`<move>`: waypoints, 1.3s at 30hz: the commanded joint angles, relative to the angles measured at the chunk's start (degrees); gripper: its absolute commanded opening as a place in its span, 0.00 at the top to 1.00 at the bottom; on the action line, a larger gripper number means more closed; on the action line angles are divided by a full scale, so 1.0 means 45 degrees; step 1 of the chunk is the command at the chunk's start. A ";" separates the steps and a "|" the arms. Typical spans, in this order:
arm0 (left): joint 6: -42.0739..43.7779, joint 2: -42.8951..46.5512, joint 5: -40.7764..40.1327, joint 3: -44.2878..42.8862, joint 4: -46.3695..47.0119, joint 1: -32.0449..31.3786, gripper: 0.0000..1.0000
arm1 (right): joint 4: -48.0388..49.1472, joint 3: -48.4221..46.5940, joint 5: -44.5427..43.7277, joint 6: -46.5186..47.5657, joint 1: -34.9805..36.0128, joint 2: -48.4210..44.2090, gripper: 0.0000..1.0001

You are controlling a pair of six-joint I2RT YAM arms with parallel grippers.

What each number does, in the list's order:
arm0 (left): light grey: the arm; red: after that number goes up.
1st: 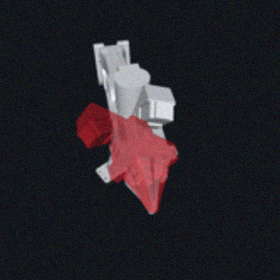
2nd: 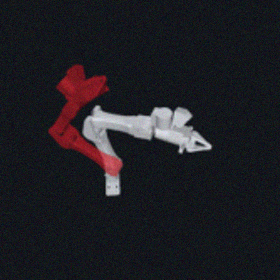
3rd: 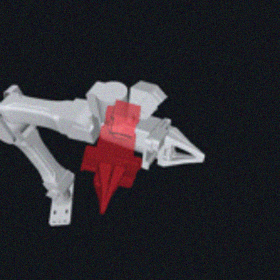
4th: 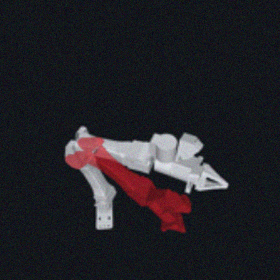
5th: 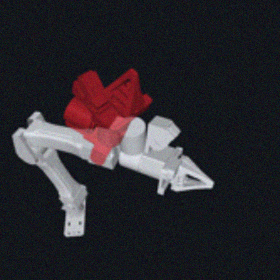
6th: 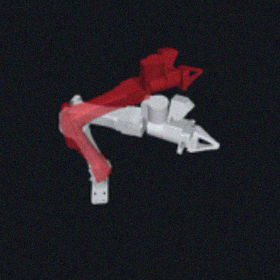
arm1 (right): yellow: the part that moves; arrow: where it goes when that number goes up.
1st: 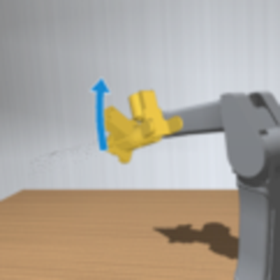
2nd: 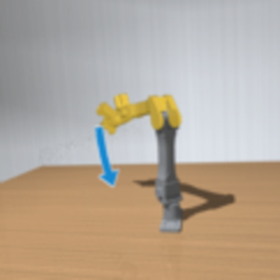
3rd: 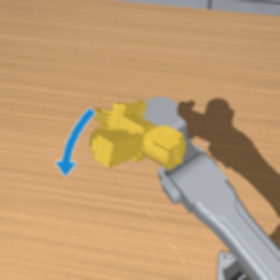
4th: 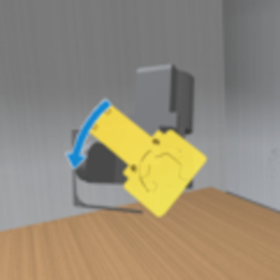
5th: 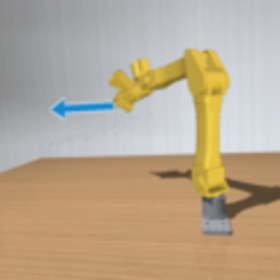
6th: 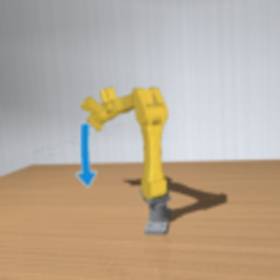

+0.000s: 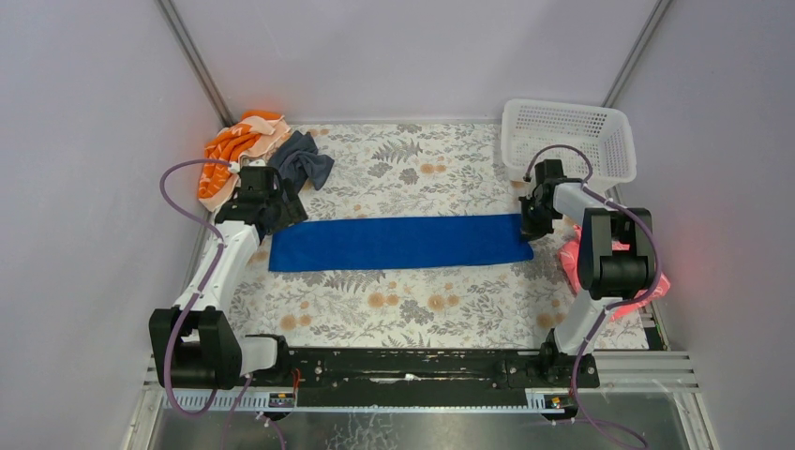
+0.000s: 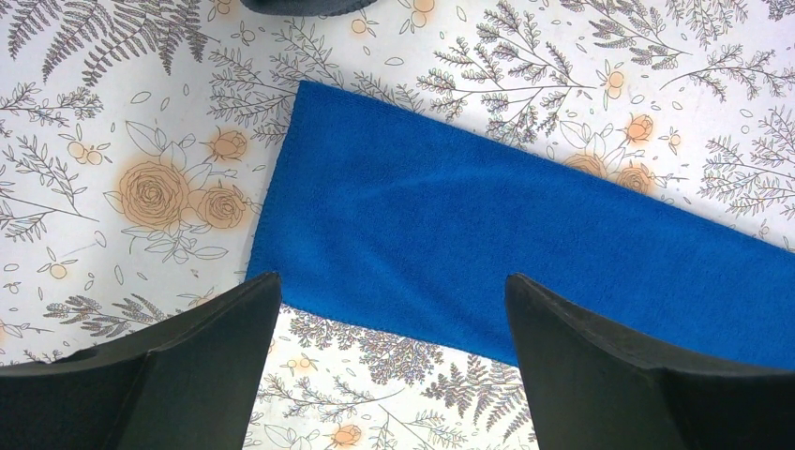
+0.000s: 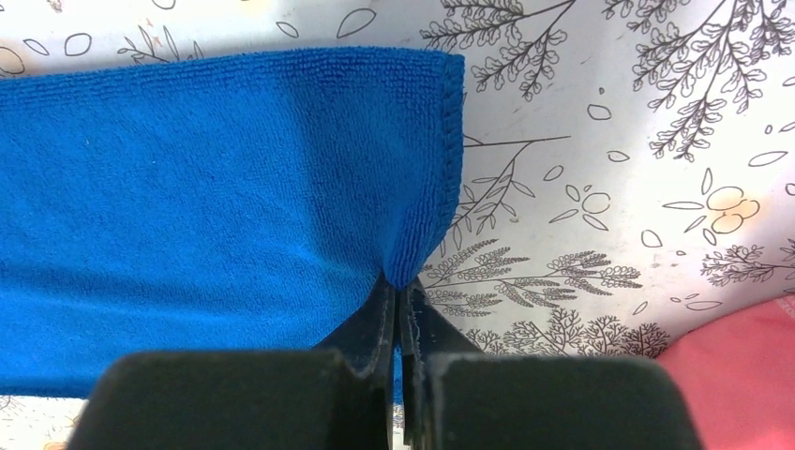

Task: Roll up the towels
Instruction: Fold the towel at the center of the board.

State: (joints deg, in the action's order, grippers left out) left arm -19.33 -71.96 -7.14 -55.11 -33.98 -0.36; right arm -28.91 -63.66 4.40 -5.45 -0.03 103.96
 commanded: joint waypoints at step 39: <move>0.0136 0.0047 0.0266 0.0226 0.0576 -0.0174 0.10 | -0.3773 -0.6796 -0.0545 -0.0514 0.6429 0.0527 1.00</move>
State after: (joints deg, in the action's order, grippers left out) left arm -19.35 -71.09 -6.83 -54.37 -33.80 -0.78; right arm -45.19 -91.61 -6.17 -3.55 24.97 105.16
